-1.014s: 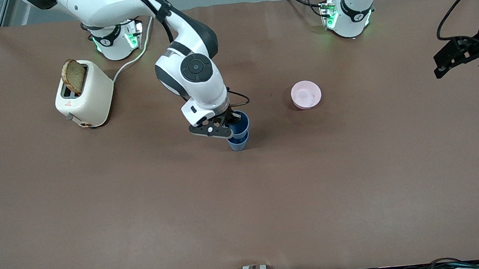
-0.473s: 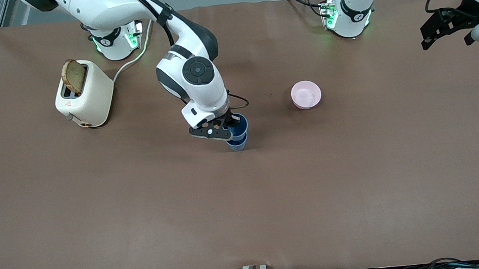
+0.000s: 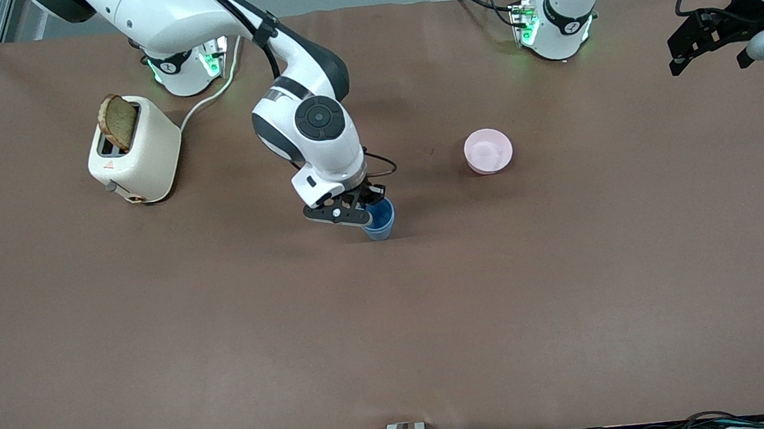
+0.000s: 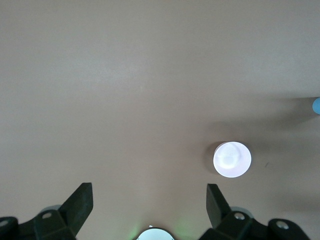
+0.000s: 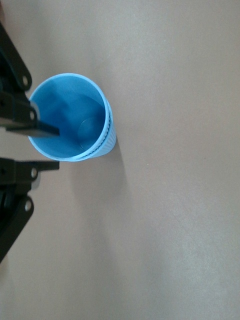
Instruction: Stack blue cups with both arms
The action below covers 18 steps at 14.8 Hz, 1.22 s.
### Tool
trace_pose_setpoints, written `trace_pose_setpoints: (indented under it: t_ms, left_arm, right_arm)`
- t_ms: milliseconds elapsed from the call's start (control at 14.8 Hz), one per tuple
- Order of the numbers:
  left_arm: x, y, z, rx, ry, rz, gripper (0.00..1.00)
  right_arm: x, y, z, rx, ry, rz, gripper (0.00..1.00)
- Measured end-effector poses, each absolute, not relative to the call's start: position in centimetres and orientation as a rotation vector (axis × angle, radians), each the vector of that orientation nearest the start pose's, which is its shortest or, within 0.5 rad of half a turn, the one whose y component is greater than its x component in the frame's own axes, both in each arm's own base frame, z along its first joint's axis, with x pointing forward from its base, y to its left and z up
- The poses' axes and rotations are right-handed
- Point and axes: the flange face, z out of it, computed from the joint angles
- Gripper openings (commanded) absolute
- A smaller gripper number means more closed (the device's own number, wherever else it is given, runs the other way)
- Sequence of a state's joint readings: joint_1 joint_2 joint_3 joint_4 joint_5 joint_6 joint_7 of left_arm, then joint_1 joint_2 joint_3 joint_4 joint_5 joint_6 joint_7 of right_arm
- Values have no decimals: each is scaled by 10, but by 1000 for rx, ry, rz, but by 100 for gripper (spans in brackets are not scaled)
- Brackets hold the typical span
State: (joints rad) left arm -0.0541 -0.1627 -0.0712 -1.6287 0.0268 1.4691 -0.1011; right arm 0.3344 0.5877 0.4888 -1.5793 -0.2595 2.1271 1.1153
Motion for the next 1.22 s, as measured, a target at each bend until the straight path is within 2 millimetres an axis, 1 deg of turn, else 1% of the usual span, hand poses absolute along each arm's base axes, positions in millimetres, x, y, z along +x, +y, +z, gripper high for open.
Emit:
trace_pose_setpoints:
  t_ms: [68, 203, 270, 338, 405, 473, 608, 743, 878, 1014, 1081, 1216]
  left_arm:
    - [488, -62, 673, -3104, 32, -9, 100]
    - [490, -62, 670, -3103, 32, 0, 100]
    - [492, -62, 668, -3103, 32, 5, 100]
    - [494, -62, 666, -3104, 33, 6, 100]
    - [498, -63, 665, -3104, 33, 6, 100]
    - [501, -63, 663, -3105, 34, 4, 100]
    - [505, -64, 663, -3106, 36, -1, 100]
    - [507, -64, 664, -3107, 37, -6, 100]
    - [508, -65, 665, -3108, 38, -11, 100]
    - [508, -64, 667, -3108, 34, -17, 100]
    - [509, -63, 669, -3109, 32, -22, 100]
    - [510, -62, 671, -3110, 28, -29, 100]
  right_arm:
    - [513, 466, 330, -3069, 355, 21, 100]
    - [514, 465, 333, -3082, 355, 22, 100]
    - [517, 461, 341, -3107, 358, 8, 100]
    - [523, 449, 357, -3143, 377, -28, 100]
    - [533, 429, 381, -3180, 418, -72, 100]
    - [544, 402, 411, -3210, 480, -111, 100]
    - [563, 333, 474, -3249, 566, -174, 100]
    - [577, 261, 528, -3276, 553, -235, 100]
    - [585, 194, 563, -3309, 512, -250, 100]
    - [586, 121, 592, -3295, 394, -166, 100]
    - [581, 82, 603, -3268, 347, -97, 100]
    - [567, 0, 624, -3200, 351, 7, 100]
